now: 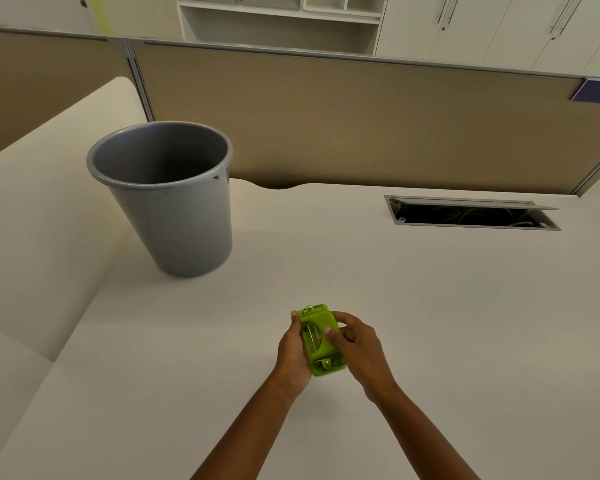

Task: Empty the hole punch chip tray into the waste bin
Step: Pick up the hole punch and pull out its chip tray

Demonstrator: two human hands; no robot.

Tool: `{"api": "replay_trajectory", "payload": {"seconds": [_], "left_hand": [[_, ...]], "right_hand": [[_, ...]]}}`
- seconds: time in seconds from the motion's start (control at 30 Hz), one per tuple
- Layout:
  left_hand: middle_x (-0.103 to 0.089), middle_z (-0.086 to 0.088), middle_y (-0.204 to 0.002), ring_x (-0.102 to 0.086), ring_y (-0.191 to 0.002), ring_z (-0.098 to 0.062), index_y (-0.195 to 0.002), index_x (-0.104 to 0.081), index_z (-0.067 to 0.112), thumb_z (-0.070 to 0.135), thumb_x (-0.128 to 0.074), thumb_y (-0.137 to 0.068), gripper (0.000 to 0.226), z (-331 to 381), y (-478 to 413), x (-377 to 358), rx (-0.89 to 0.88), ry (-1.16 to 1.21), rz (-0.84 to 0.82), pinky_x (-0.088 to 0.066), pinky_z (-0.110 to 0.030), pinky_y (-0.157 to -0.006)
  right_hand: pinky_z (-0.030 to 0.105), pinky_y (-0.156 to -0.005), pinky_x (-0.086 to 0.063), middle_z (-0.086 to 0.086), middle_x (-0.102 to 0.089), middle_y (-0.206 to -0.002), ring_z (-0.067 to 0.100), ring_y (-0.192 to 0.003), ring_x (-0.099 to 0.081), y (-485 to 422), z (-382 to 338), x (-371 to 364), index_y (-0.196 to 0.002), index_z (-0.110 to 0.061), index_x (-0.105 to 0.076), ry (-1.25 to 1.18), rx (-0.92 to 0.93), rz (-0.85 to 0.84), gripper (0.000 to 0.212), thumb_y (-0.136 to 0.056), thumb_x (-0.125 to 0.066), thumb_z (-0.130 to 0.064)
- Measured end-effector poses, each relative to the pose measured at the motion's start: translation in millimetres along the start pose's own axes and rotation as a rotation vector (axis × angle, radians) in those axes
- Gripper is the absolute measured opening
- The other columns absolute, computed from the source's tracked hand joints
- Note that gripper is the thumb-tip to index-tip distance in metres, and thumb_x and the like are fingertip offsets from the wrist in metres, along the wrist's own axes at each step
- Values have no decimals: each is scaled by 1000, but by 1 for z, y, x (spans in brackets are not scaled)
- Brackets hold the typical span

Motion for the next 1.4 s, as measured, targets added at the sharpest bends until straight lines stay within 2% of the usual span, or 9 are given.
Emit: {"api": "replay_trajectory", "payload": {"seconds": [0.13,0.27,0.4,0.57,0.87,0.97,1.07,1.2,1.4], "left_hand": [[-74,-10,-69,-70,-61,-25,-95,-63,11,45,-29,-95,48,0,-1,4,-2,-45,9,-56,-30,-55],[-73,-11,-77,-70,-65,-26,-101,-63,11,45,-30,-95,48,-7,-2,6,28,-91,-18,-57,-30,-57],[-74,-9,-66,-70,-61,-25,-91,-64,12,45,-31,-94,47,-8,-3,8,15,-152,-25,-57,-28,-53],[-69,-10,-76,-64,-69,-24,-87,-64,12,46,-32,-94,47,-8,-1,10,9,-206,13,-55,-27,-52],[-72,-6,-65,-68,-58,-20,-84,-64,13,47,-34,-93,46,-9,-2,9,-4,-200,7,-55,-23,-47],[-72,-5,-51,-68,-45,-17,-79,-64,12,48,-32,-93,49,-9,-2,8,18,-123,-23,-55,-24,-41],[-74,-8,-59,-70,-59,-22,-88,-63,7,50,-22,-94,60,-3,-3,5,31,17,-91,-56,-32,-58],[-76,-9,-66,-60,-84,-25,-93,-60,8,48,-15,-96,60,9,-7,5,-24,188,-127,-46,-40,-74],[-76,-9,-68,-57,-90,-24,-95,-60,11,46,-13,-96,59,12,-5,3,-46,217,-154,-44,-40,-76]], "right_hand": [[19,-65,-46,-1,-66,-82,15,-76,-62,-8,-7,11,-100,-11,-67,37,37,83,24,-92,-48,-24],[18,-50,-44,-2,-59,-75,10,-63,-56,-17,-3,14,-89,-11,-65,-151,-143,64,24,-93,-47,-26],[22,-54,-40,1,-59,-73,12,-62,-50,-19,2,13,-75,-11,-63,-141,-269,7,27,-91,-52,-28],[23,-54,-33,0,-41,-51,12,-49,-37,-18,8,8,-52,-14,-50,-141,-398,-21,44,-93,-48,-31],[20,-49,-33,-2,-43,-43,11,-47,-37,-11,15,4,-58,-11,-53,-334,-502,-56,42,-94,-46,-32],[22,-58,-40,-2,-53,-55,11,-56,-47,-8,12,1,-70,-12,-62,-421,-441,-121,36,-95,-44,-31],[23,-62,-49,-6,-68,-64,12,-68,-61,-1,10,-1,-83,-16,-66,-444,-332,-167,31,-96,-40,-26],[22,-69,-53,5,-67,-83,16,-75,-63,13,19,-4,-83,-10,-65,-467,-304,-182,27,-96,-42,-16],[21,-61,-60,13,-69,-82,21,-76,-67,19,28,-6,-83,-1,-64,-647,-397,-129,25,-95,-43,-7]]}}
Point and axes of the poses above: each hand's wrist, its own y-axis away from the middle knuckle, its own x-axis out of the back of the hand, z = x × y, the point moved 5 cm from there along -y, towards the middle knuckle
